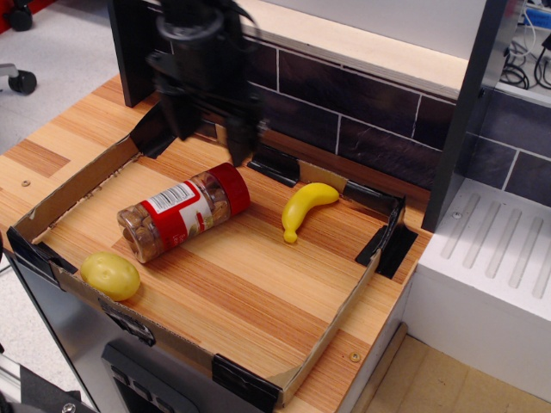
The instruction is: Upright basil bottle
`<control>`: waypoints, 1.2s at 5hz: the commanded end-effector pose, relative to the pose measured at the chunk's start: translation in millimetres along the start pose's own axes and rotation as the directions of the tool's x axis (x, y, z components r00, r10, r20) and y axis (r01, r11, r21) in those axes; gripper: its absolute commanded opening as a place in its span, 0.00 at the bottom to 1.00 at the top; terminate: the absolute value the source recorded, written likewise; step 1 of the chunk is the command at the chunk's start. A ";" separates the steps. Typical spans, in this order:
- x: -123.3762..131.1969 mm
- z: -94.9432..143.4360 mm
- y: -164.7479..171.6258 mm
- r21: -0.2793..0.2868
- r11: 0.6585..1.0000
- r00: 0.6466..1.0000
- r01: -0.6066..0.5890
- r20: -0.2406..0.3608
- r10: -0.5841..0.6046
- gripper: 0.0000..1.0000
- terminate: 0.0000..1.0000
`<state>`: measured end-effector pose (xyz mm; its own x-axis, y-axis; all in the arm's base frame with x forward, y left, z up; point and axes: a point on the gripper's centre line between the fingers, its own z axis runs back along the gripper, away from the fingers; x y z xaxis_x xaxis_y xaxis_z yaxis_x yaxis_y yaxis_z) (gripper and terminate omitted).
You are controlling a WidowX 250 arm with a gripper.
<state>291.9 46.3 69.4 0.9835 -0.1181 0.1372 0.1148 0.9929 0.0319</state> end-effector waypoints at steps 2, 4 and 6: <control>2.3 -12.2 -10.1 0.061 0.986 0.988 0.153 -0.037 -0.151 1.00 0.00; 2.9 -25.3 -10.7 0.069 0.980 0.982 0.188 -0.026 -0.187 1.00 0.00; 0.7 -47.9 -11.7 0.112 0.974 0.980 0.200 -0.037 -0.197 1.00 0.00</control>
<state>299.1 39.0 11.6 0.9503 -0.3054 0.0601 0.2932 0.9432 0.1566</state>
